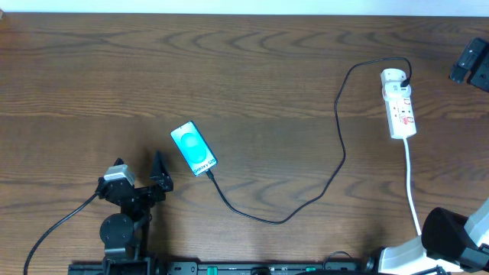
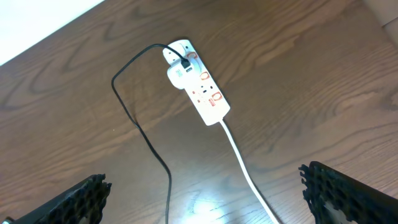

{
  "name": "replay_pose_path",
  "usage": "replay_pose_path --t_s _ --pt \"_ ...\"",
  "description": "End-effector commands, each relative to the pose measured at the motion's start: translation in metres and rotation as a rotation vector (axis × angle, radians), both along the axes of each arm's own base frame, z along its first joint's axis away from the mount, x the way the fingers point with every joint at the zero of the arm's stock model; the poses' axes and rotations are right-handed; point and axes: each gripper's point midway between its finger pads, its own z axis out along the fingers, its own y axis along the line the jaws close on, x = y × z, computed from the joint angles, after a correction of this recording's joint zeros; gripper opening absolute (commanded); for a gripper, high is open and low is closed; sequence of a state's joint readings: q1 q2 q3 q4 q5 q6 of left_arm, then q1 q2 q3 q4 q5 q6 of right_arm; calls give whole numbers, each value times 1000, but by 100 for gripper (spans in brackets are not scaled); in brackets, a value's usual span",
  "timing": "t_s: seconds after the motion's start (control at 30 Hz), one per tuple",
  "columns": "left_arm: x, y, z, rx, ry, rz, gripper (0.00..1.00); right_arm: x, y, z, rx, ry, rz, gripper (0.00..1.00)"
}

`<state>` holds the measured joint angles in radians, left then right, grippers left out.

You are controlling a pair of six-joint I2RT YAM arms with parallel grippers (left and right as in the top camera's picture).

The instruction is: Plug charger to phone and switch on socket

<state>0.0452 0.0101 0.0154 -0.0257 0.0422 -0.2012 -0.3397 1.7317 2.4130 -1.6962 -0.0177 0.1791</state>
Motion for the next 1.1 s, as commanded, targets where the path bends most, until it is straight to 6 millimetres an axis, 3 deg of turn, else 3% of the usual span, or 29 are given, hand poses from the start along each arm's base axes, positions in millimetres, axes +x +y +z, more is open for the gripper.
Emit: replay_pose_path --t_s 0.0,0.2,0.33,0.47,0.5,0.57,0.63,0.77,0.9,1.07 --pt "-2 6 -16 22 54 30 93 1 2 1 -5 -1 -3 99" --pt "-2 6 -16 22 54 30 93 4 -4 9 -52 -39 -8 99" --pt "-2 6 -16 22 54 30 93 16 11 18 -57 -140 36 99" --pt "-2 6 -16 22 54 30 93 41 53 20 -97 -345 161 99" --pt "-2 6 -16 22 54 29 93 44 60 19 -100 -379 181 99" --pt "-2 6 -16 22 54 30 93 50 94 16 -110 -543 268 99" --pt "-2 6 -16 22 54 30 93 50 108 14 -114 -627 302 99" --pt "-2 6 -16 22 54 29 93 41 133 10 -130 -846 361 99" --pt "-2 6 -16 22 54 30 93 24 138 3 -177 -1000 387 99" --pt "-2 6 -16 22 54 29 93 -10 141 -15 -283 -1202 416 99"
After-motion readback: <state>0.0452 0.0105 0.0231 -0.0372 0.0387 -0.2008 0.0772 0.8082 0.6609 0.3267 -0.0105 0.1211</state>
